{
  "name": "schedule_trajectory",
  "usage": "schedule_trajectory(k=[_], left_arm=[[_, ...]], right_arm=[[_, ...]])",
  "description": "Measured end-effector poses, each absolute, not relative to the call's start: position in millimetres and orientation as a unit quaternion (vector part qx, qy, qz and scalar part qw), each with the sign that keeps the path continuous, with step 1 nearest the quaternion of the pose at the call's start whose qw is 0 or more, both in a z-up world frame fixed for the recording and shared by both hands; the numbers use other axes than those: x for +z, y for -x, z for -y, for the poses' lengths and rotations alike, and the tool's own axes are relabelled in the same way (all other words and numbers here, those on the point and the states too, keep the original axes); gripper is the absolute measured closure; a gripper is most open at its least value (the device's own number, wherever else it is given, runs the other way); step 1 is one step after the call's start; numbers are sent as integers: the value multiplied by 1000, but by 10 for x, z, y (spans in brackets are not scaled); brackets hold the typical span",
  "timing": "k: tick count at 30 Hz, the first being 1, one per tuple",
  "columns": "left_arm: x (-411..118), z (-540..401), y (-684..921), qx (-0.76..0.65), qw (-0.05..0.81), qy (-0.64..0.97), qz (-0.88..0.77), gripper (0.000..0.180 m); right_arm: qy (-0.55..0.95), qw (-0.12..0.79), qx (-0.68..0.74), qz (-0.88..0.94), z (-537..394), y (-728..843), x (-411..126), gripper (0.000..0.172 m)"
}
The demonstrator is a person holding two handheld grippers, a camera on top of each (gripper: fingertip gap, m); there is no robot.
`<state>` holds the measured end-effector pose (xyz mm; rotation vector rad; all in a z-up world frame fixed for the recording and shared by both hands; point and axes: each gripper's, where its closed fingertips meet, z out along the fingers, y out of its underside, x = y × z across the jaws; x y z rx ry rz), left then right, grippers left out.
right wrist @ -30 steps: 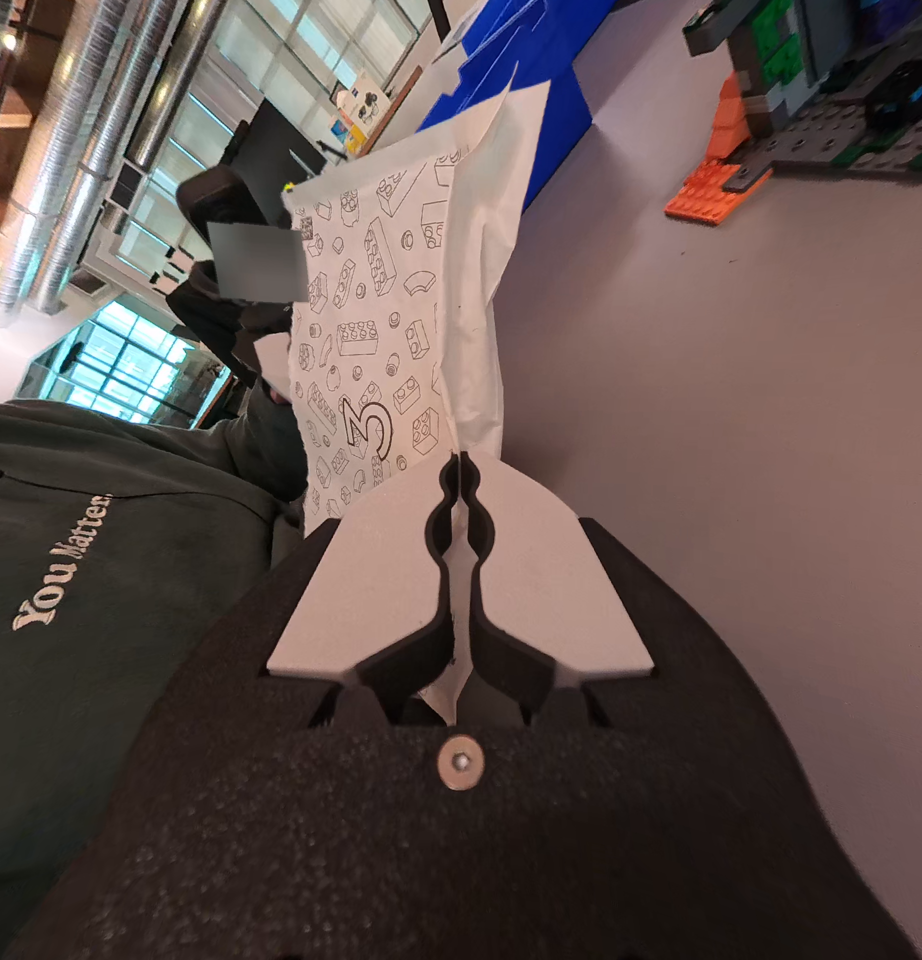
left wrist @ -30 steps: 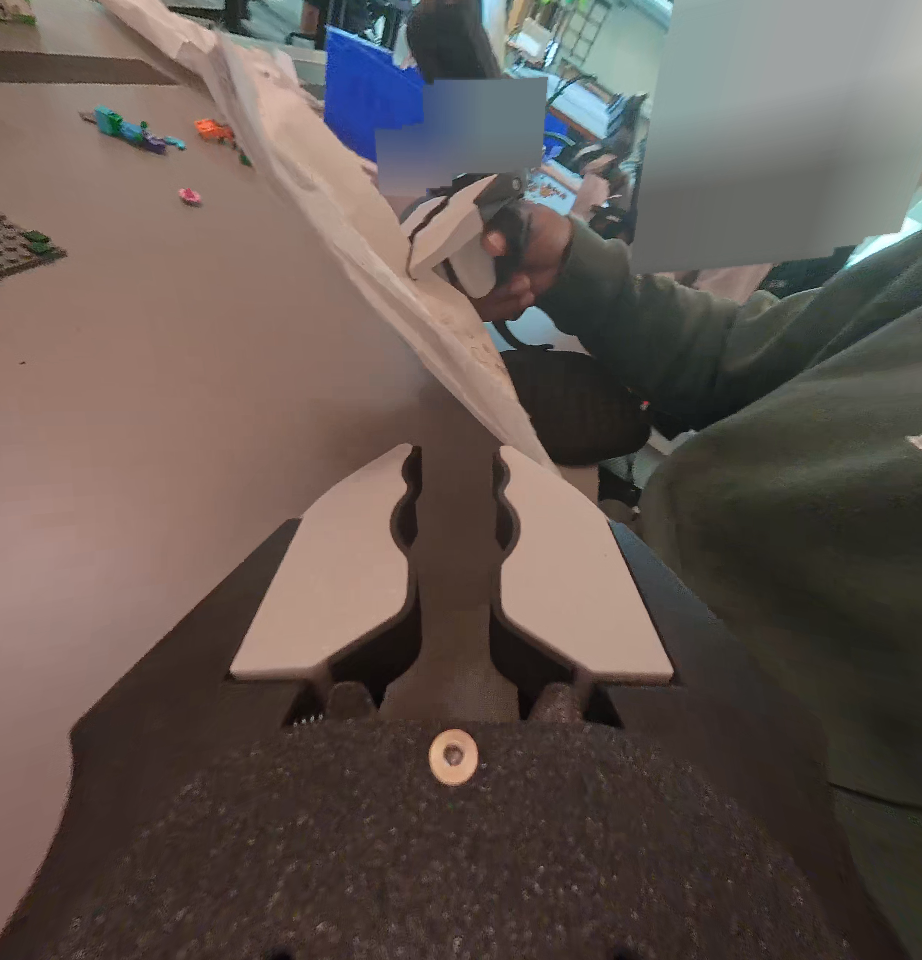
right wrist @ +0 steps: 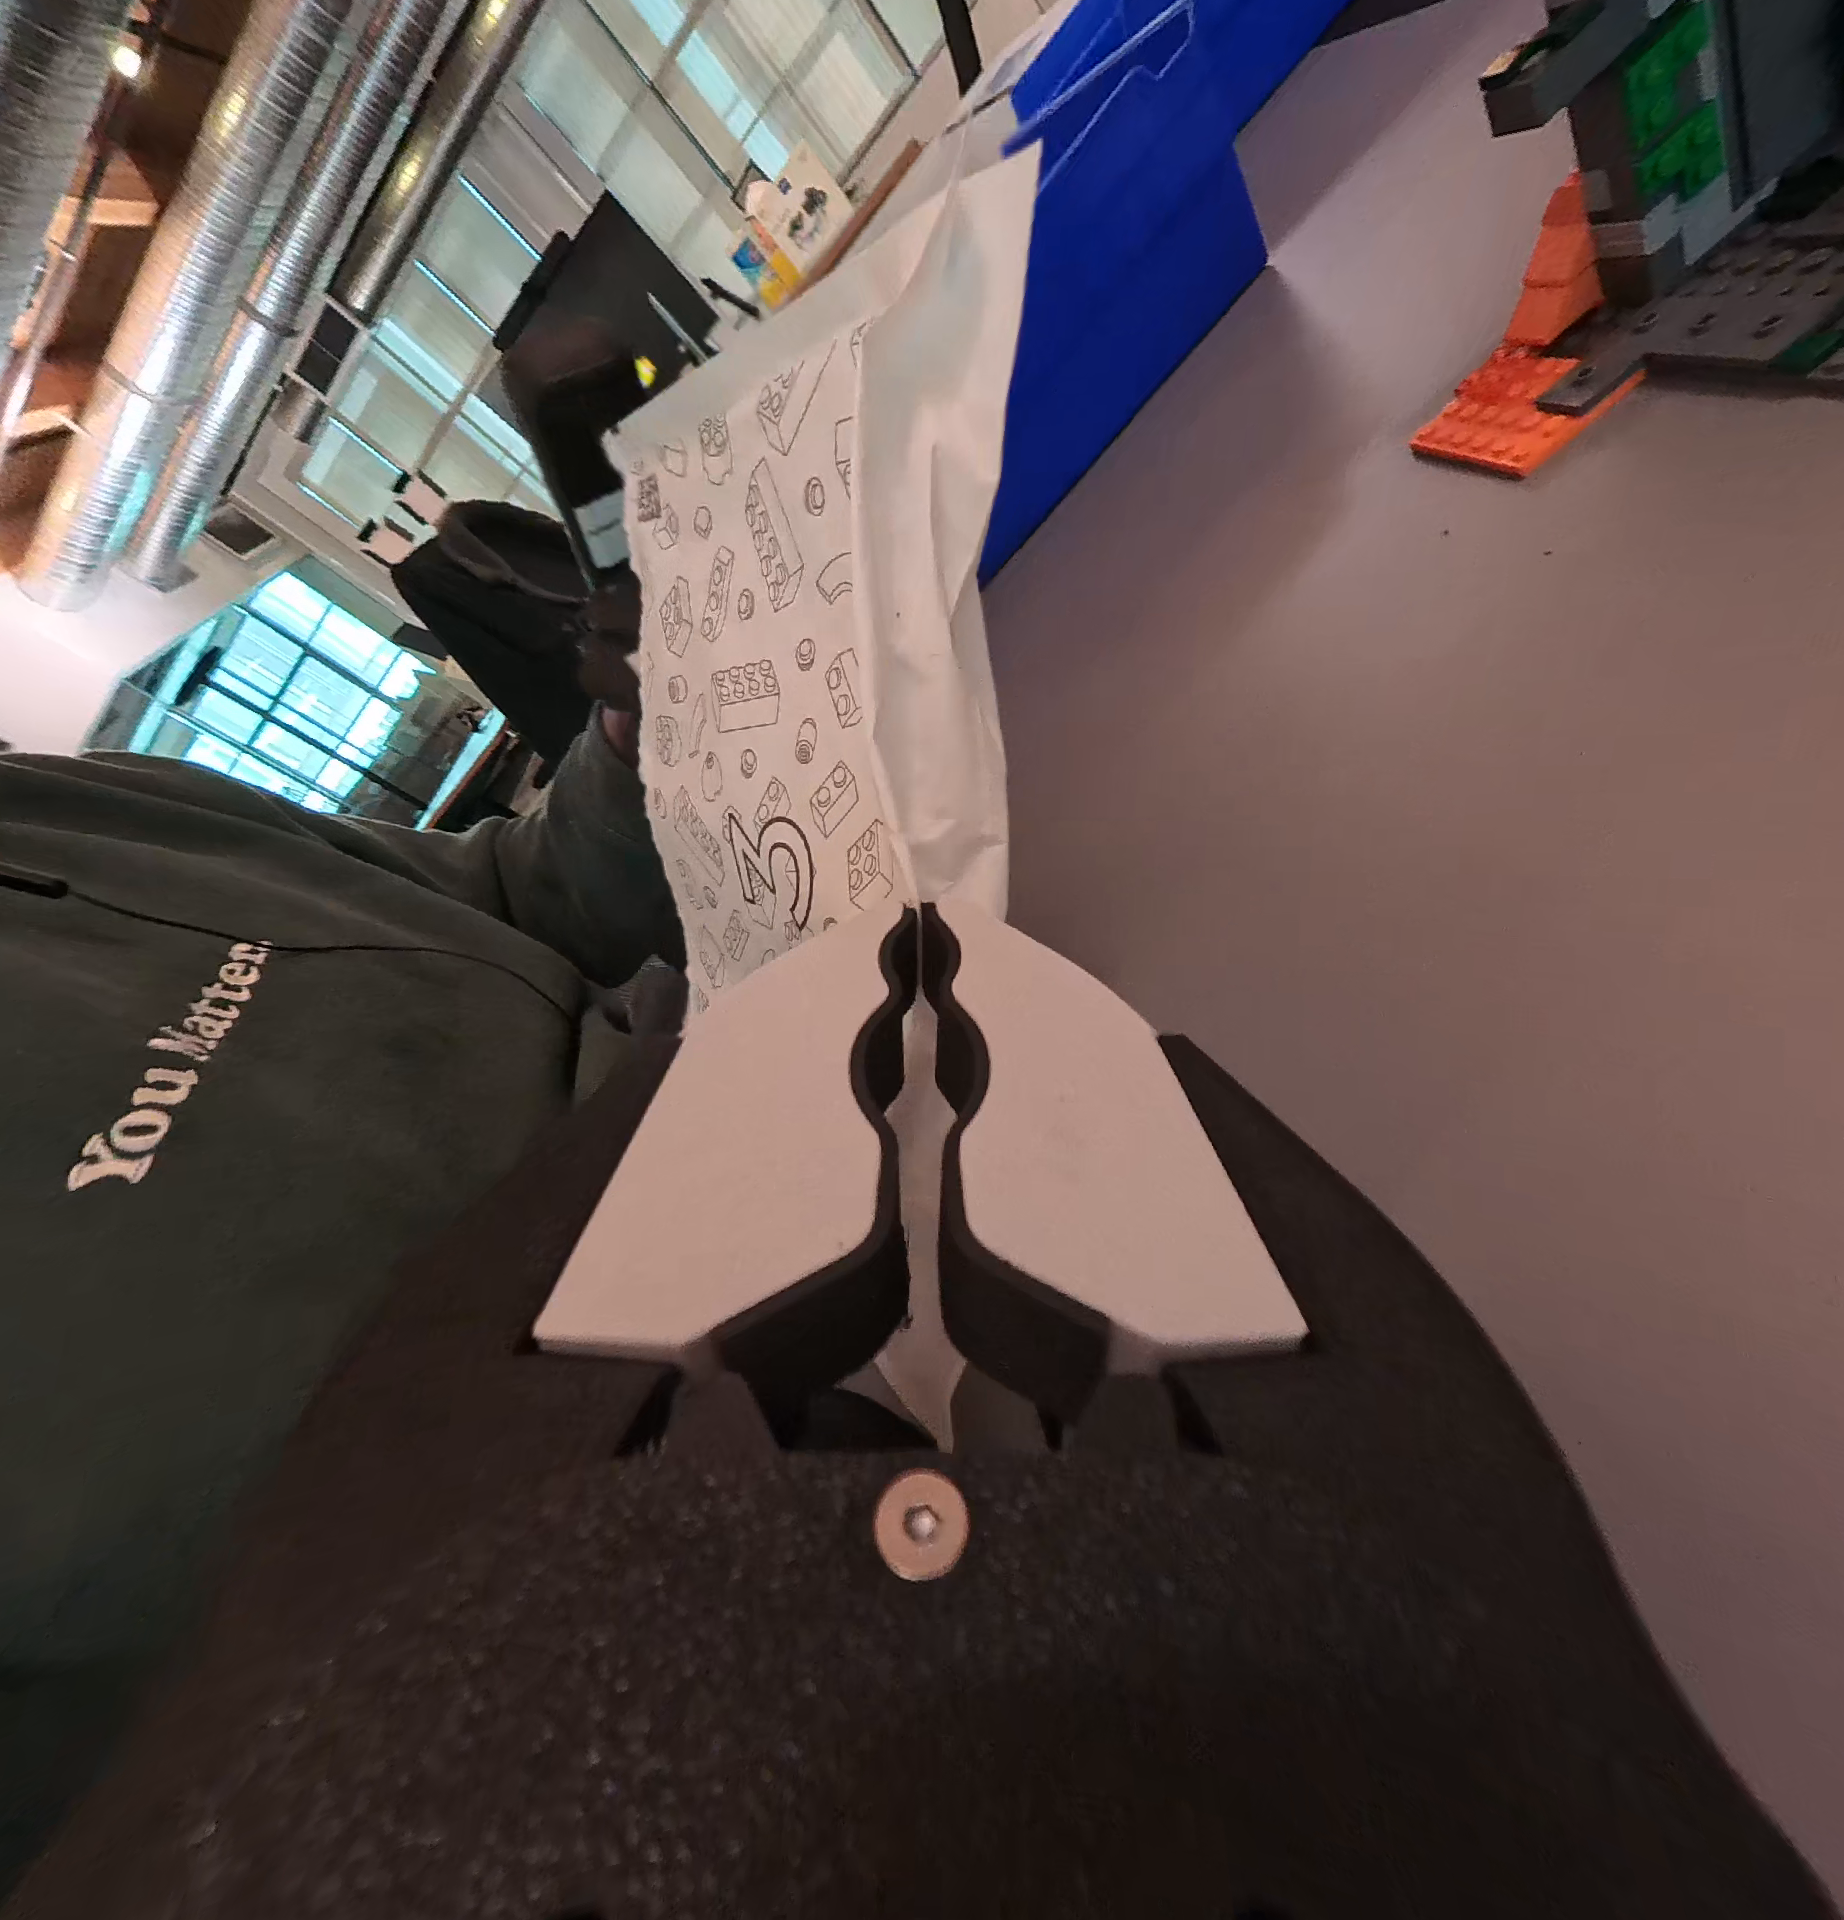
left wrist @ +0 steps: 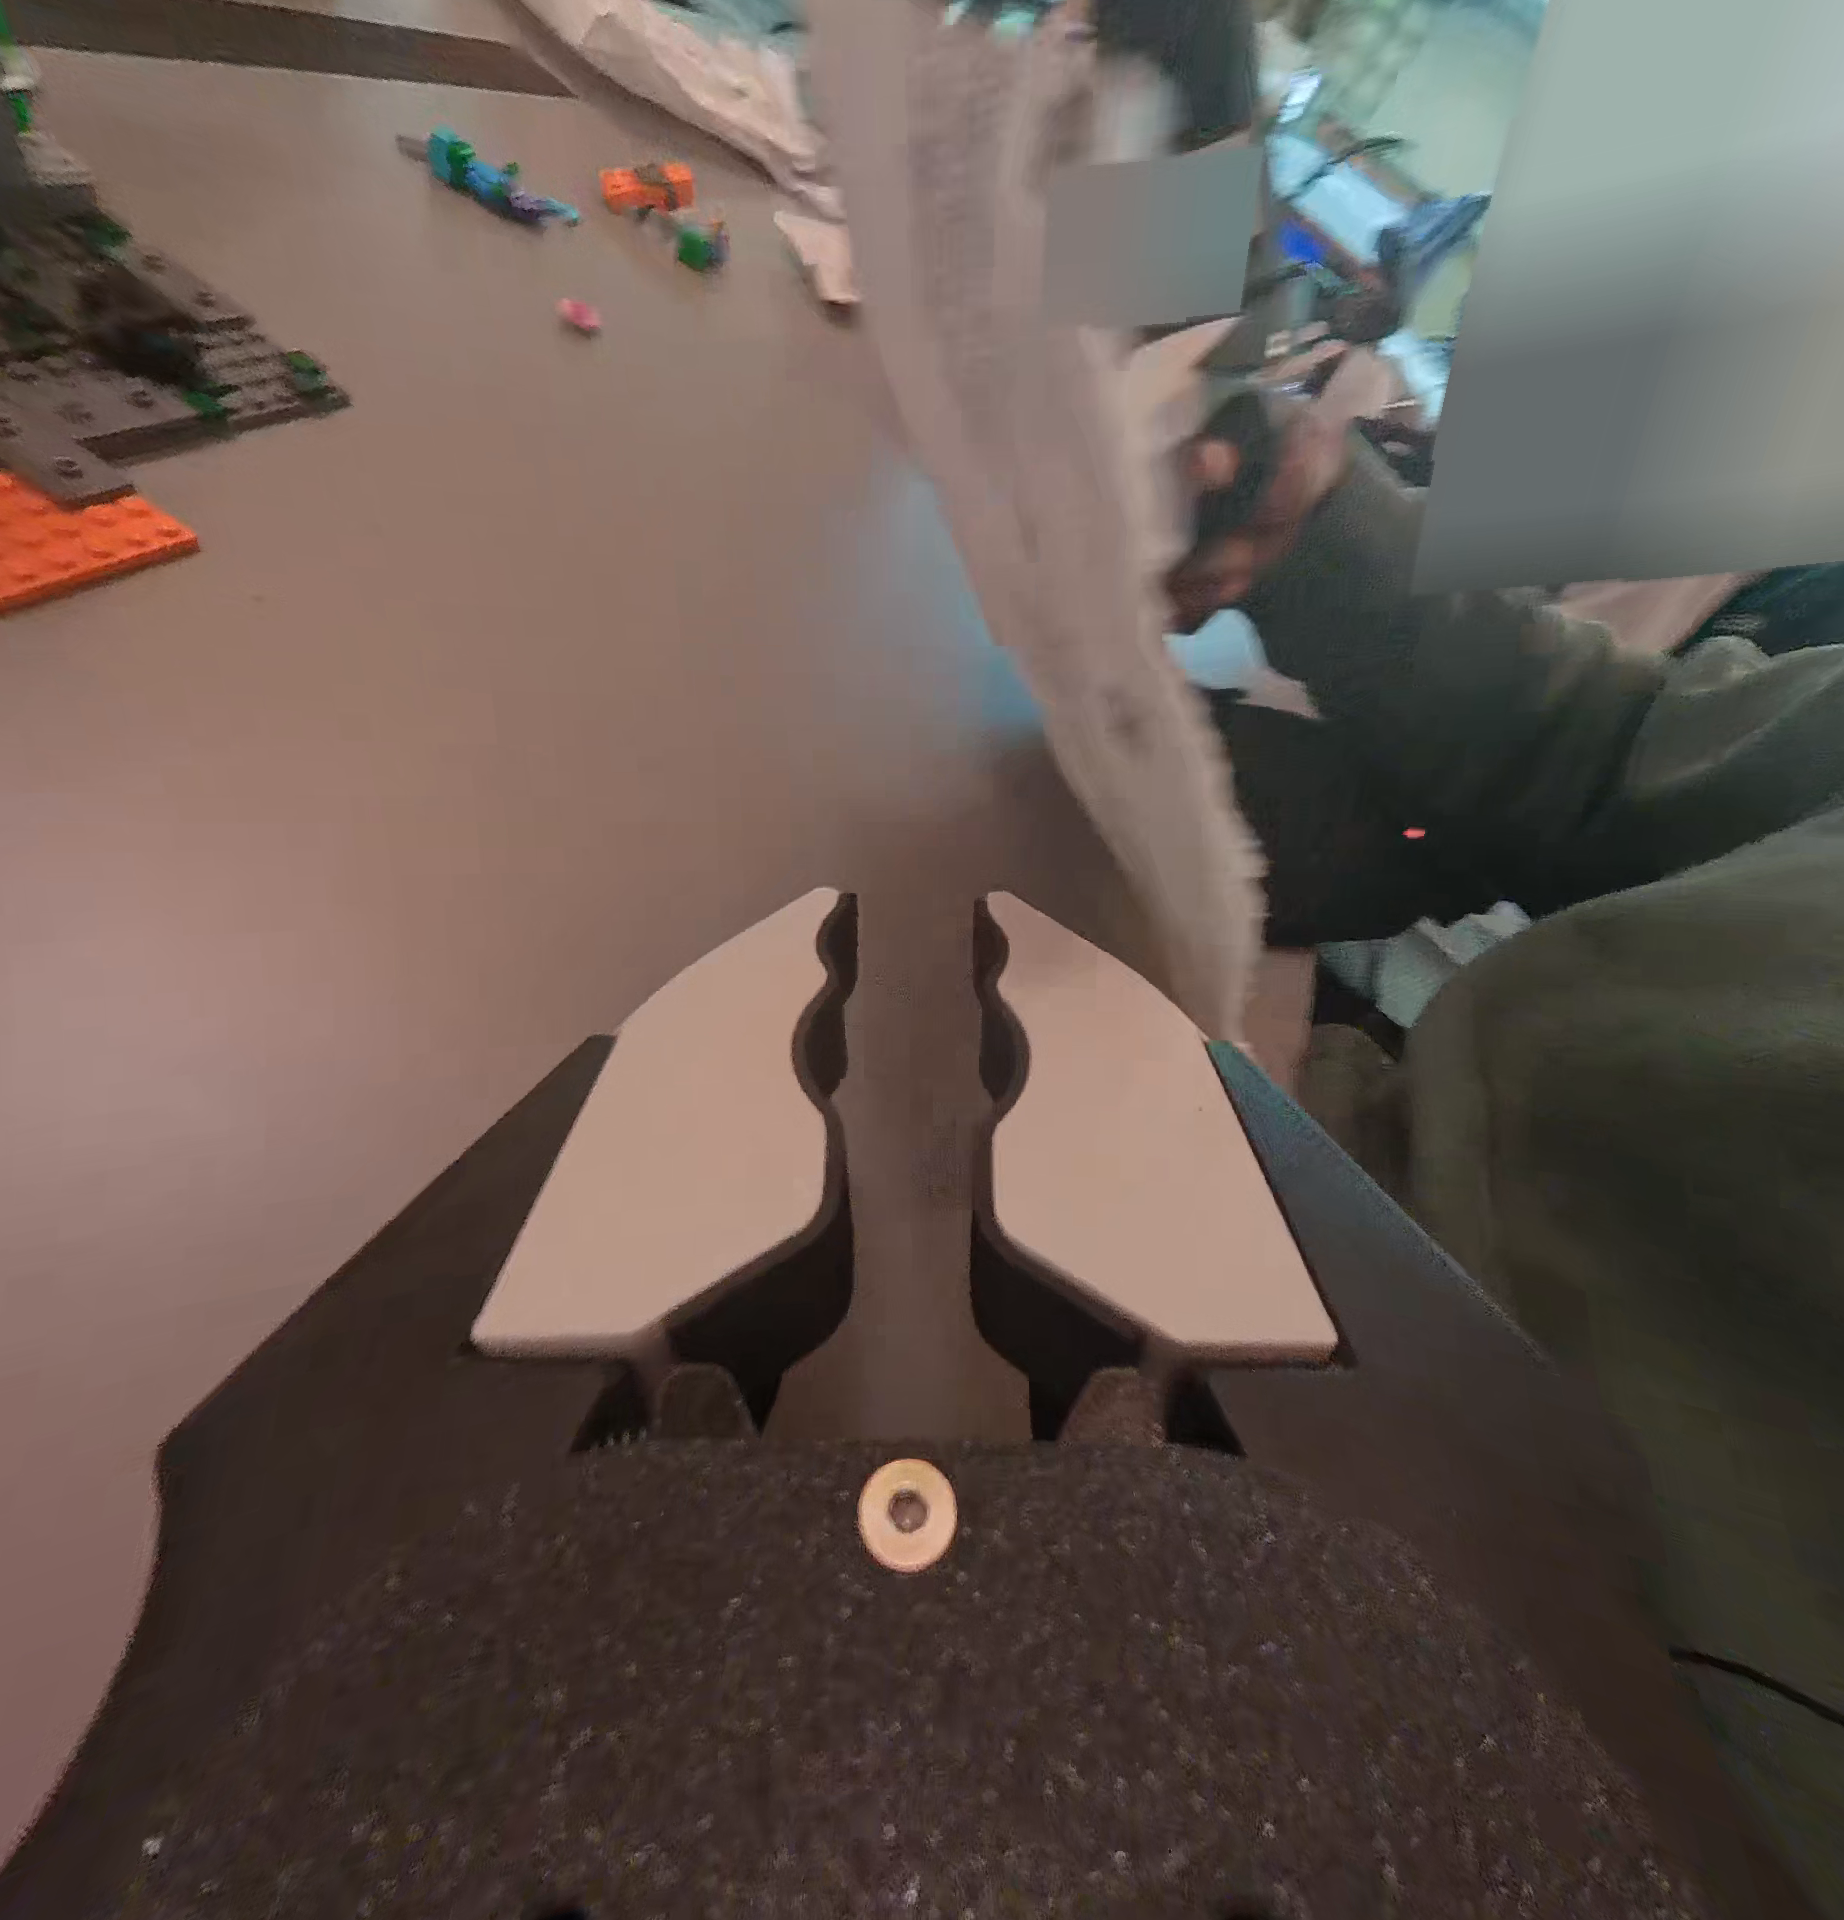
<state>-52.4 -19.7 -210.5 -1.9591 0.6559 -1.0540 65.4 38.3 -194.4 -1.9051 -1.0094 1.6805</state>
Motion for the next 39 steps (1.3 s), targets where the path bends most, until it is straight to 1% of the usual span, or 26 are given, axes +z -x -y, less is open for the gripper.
schedule_trajectory(k=[3, 6, 12, 18, 39], left_arm=[[-1937, 296, 473, -449, 407, 747, -275, 157], [-1895, 342, 491, -441, 417, 737, -296, 154], [-1800, 450, 405, -490, 410, 708, -299, 152], [-1910, 431, 349, -472, 401, 721, -310, 154], [-1996, 466, 359, -452, 401, 720, -342, 156]], right_arm=[[686, 206, 599, 357, -407, -660, -1948, 172], [689, 209, 599, 350, -435, -679, -1946, 172], [690, 211, 598, 348, -438, -668, -1951, 172], [686, 212, 602, 349, -411, -659, -1932, 172], [677, 211, 615, 345, -372, -705, -1884, 172]])
